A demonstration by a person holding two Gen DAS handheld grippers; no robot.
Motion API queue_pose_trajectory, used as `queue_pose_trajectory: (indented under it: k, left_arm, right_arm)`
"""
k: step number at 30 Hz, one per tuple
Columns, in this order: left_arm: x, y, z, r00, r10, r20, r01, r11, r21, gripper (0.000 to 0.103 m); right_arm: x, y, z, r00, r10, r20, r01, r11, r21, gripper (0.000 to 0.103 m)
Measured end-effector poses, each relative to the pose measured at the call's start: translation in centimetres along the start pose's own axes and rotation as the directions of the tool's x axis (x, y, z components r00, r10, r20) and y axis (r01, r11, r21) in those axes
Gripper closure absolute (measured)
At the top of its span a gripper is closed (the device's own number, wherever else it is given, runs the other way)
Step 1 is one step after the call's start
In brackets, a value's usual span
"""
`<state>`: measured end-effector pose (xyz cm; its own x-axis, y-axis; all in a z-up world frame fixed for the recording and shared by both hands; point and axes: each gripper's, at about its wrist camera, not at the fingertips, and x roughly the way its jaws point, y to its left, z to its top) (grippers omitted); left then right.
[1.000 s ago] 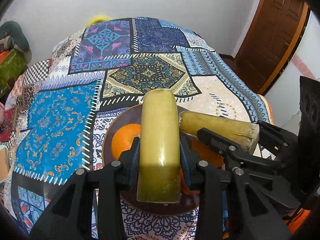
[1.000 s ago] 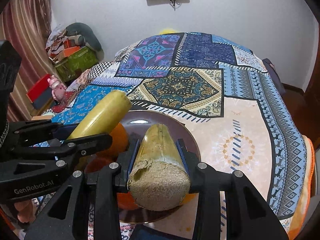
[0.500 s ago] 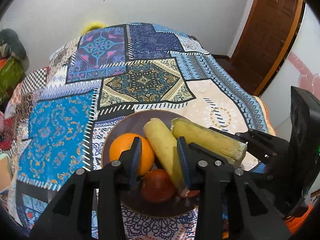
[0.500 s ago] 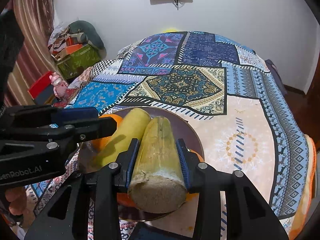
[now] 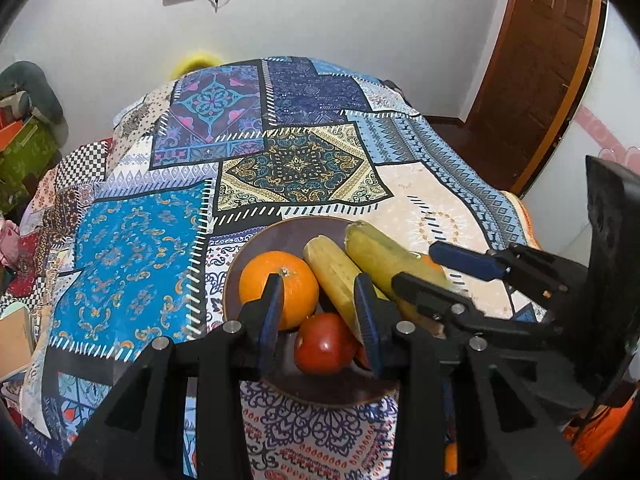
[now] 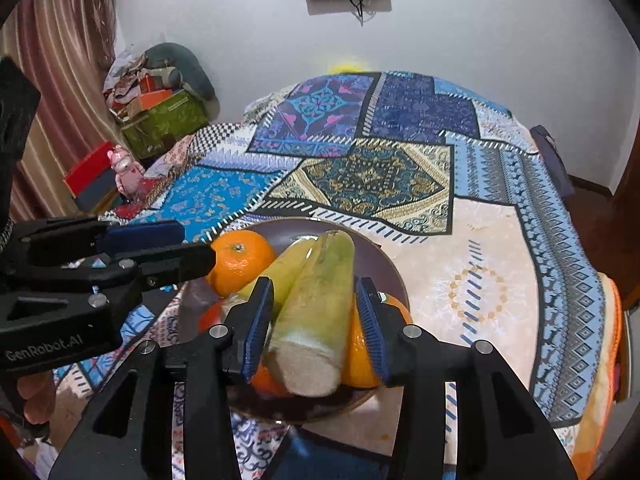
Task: Organize fruits
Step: 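Lower both yellow vegetables onto the plate beside the tomatoes and open both grippers, then withdraw both grippers from the plate toward the small oranges on the quilt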
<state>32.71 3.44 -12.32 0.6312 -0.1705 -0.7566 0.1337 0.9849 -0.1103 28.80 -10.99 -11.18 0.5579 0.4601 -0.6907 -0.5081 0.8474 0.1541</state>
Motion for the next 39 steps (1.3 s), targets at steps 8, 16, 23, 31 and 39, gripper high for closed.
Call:
queue_pose_trajectory:
  k: [8, 16, 23, 31, 39]
  left_arm:
    - [-4.2, -1.1, -1.5, 0.999, 0.005, 0.051, -0.005, 1.0, -0.004, 0.055]
    - [-8.9, -2.2, -4.2, 0.995, 0.001, 0.1, -0.001, 1.0, -0.009, 0.041]
    - [-11.9, -3.2, -7.3, 0.994, 0.002, 0.106, 0.001, 1.0, -0.023, 0.034]
    - [-13.1, -4.2, -11.1, 0.997, 0.019, 0.081, -0.018, 1.0, -0.017, 0.033]
    - [-12.3, -4.8, -14.4, 1.0, 0.006, 0.015, -0.006, 1.0, -0.029, 0.031]
  right_arm:
    - [-4.9, 0.5, -0.6, 0.999, -0.012, 0.053, 0.013, 1.0, -0.011, 0.061]
    - [-9.6, 1.1, -2.9, 0.995, -0.039, 0.093, 0.042, 0.999, -0.028, 0.046]
    - [-11.8, 1.4, -5.6, 0.994, -0.035, 0.106, 0.035, 0.999, 0.003, 0.045]
    - [-12.5, 2.1, -9.2, 0.998, -0.025, 0.066, 0.023, 0.999, 0.027, 0.045]
    - [-10.7, 2.9, -12.7, 0.999, -0.011, -0.032, 0.012, 1.0, 0.023, 0.045]
